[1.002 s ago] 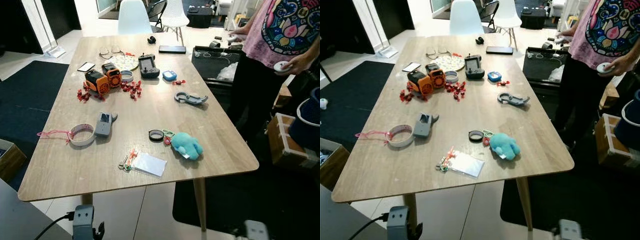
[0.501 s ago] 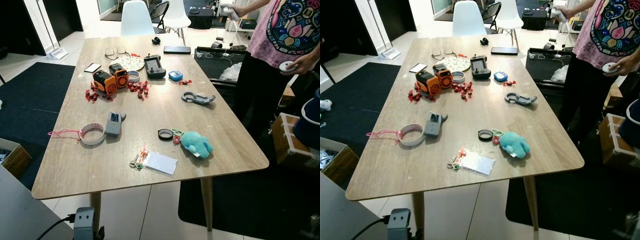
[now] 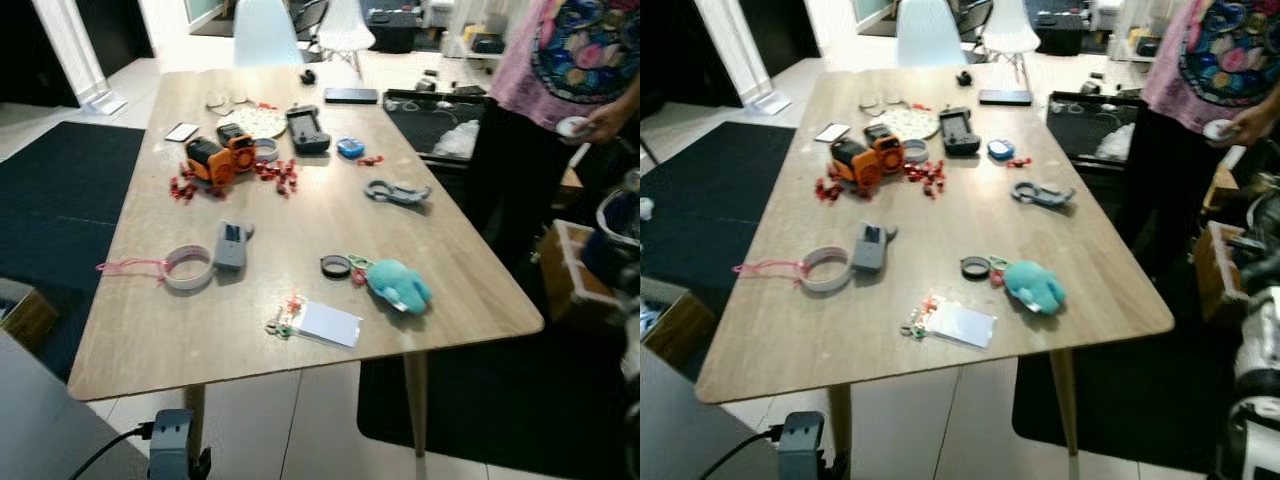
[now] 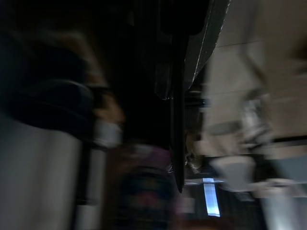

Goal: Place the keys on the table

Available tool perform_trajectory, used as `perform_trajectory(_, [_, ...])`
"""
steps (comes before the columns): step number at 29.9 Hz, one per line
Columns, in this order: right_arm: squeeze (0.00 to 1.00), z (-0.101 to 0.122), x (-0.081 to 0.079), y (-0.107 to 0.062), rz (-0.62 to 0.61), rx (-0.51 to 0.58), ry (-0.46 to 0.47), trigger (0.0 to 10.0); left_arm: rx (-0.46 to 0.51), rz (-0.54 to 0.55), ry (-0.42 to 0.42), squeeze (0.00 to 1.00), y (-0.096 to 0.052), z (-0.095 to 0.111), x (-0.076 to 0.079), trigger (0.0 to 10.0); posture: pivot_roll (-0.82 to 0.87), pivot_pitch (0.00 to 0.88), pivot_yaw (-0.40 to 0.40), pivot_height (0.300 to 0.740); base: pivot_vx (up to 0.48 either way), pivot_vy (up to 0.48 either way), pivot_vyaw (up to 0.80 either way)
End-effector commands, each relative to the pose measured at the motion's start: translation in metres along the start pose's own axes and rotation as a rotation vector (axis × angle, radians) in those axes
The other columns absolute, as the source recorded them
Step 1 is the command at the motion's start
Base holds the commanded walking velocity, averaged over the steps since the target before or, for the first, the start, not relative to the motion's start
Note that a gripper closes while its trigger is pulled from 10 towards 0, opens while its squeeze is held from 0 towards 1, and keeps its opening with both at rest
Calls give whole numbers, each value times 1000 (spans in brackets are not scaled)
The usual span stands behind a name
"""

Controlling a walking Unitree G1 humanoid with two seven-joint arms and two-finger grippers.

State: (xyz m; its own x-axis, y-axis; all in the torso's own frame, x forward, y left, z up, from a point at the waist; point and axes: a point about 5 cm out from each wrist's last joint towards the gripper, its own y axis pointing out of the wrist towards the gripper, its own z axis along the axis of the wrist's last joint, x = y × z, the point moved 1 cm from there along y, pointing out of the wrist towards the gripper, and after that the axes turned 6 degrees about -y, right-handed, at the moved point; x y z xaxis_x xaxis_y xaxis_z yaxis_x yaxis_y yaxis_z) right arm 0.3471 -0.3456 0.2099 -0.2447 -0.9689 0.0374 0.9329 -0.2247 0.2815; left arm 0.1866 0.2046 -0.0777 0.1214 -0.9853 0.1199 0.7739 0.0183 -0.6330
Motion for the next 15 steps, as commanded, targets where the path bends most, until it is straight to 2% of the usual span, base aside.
perform_trajectory(1, [0,-3,-11,2,65,-25,4,10000,-24,13,7,0,-4,-7,-6,10000,29,69,11,740,0,0,0])
perform_trajectory(2, [0,-5,-36,6,175,-35,23,10000,-23,15,6,0,-5,-8,-7,10000,30,68,14,740,0,0,0])
perform_trajectory(3, [0,-6,-52,6,247,-39,27,10000,-24,16,5,0,-5,-8,-8,10000,30,68,14,740,0,0,0])
perform_trajectory(4, [0,-6,-52,6,247,-39,27,10000,-24,16,5,0,-5,-8,-8,10000,30,68,14,740,0,0,0])
perform_trajectory(5, [0,-9,-73,4,343,-44,37,10000,-23,16,5,0,-6,-9,-9,10000,30,68,14,740,0,0,0])
perform_trajectory(6, [0,-9,-73,4,343,-44,37,10000,-23,16,5,0,-6,-9,-9,10000,30,68,14,740,0,0,0])
perform_trajectory(8, [0,-11,-100,-1,469,-51,48,10000,-22,15,6,0,-6,-9,-9,10000,31,70,19,740,0,0,0])
perform_trajectory(9, [0,-12,-106,-2,502,-53,51,10000,-22,15,7,0,-6,-9,-9,10000,31,70,19,740,0,0,0])
perform_trajectory(11, [0,-12,-110,-3,523,-55,53,10000,-21,14,6,0,-7,-9,-9,10000,31,70,19,740,0,0,0])
perform_trajectory(12, [0,-11,-122,-6,589,-55,55,10000,-20,13,6,0,-7,-9,-10,10000,33,74,22,740,0,0,0])
perform_trajectory(13, [0,-11,-122,-6,589,-55,55,10000,-20,13,6,0,-7,-9,-10,10000,33,74,22,740,0,0,0])
perform_trajectory(14, [0,-8,-142,-13,705,-51,68,10000,-18,10,5,0,-7,-9,-10,10000,33,76,22,740,0,0,0])
perform_trajectory(15, [0,-7,-147,-15,740,-52,75,10000,-17,10,5,0,-7,-9,-10,10000,33,76,22,740,0,0,0])
